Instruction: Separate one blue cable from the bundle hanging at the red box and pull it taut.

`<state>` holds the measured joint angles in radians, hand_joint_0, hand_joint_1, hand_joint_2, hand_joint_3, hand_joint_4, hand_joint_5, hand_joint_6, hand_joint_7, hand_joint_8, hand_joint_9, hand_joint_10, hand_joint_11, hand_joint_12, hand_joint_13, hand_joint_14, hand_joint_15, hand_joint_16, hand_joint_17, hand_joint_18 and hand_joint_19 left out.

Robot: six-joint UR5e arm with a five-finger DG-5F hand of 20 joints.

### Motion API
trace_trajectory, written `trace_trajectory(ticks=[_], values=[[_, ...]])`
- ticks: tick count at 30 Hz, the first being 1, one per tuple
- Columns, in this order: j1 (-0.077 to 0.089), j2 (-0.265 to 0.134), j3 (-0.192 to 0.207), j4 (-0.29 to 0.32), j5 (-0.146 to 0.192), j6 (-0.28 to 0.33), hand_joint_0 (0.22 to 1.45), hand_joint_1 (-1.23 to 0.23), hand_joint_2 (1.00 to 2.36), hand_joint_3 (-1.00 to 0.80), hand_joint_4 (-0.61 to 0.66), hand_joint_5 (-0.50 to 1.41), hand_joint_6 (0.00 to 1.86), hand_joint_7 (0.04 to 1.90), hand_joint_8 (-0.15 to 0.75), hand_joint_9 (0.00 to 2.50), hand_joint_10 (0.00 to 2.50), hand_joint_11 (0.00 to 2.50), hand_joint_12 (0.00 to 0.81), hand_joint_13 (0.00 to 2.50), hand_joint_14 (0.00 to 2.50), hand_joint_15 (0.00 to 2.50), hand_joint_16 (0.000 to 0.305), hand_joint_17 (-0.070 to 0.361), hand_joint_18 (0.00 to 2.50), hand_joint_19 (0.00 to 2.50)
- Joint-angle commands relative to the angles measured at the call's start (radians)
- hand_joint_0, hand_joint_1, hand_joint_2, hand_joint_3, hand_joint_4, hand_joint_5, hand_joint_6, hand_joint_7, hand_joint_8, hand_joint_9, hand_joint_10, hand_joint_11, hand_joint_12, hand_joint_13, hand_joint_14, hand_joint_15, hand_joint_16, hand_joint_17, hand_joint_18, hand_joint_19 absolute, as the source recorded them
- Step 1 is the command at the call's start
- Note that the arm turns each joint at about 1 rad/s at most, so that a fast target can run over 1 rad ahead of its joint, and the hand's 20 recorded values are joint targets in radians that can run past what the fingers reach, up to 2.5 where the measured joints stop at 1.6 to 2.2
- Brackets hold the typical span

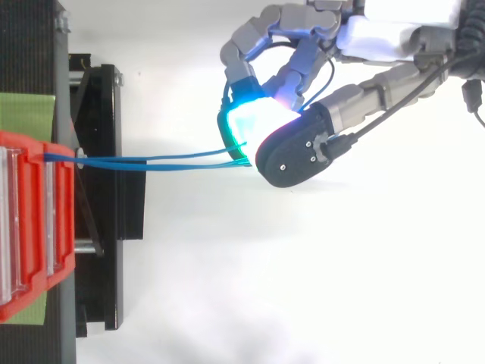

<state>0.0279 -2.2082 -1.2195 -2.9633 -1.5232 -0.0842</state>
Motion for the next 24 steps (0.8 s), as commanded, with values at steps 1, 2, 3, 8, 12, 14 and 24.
trace_trajectory(ticks=[1,2,3,8,12,14,24], values=[[0.000,0.001,0.000,0.000,0.000,0.000,0.56,-0.76,1.02,-0.16,0.00,-0.11,0.90,1.33,0.296,1.22,0.02,0.98,0.329,0.82,0.02,0.57,0.041,0.091,0.68,0.53],[0.000,-0.001,0.000,0.000,0.000,0.000,0.56,-0.75,1.03,-0.12,-0.03,-0.11,0.91,1.33,0.291,1.23,0.02,0.98,0.330,0.82,0.02,0.58,0.041,0.092,0.68,0.52],[0.000,0.001,0.000,0.000,0.000,0.000,0.55,-0.75,1.03,-0.10,-0.04,-0.10,0.91,1.32,0.290,1.23,0.02,0.97,0.329,0.82,0.02,0.58,0.041,0.092,0.68,0.53],[0.000,-0.001,0.000,0.000,0.000,0.000,0.55,-0.76,1.03,-0.05,-0.09,-0.09,0.92,1.31,0.283,1.23,0.02,0.96,0.338,0.82,0.02,0.57,0.043,0.097,0.69,0.51],[0.000,0.001,0.000,0.001,0.001,0.000,0.56,-0.76,1.02,-0.02,-0.09,-0.09,0.92,1.30,0.295,1.24,0.02,0.95,0.349,0.83,0.02,0.56,0.045,0.101,0.70,0.50],[0.000,-0.001,0.000,0.001,0.001,0.000,0.56,-0.76,1.02,-0.01,-0.09,-0.09,0.92,1.30,0.298,1.23,0.02,0.93,0.351,0.83,0.02,0.57,0.046,0.103,0.71,0.49],[0.000,-0.001,0.000,0.001,0.028,0.029,0.56,-0.75,1.02,-0.09,-0.09,-0.14,0.91,1.23,0.208,0.55,0.01,0.21,0.282,0.48,0.01,0.22,0.038,0.086,0.46,0.32]])
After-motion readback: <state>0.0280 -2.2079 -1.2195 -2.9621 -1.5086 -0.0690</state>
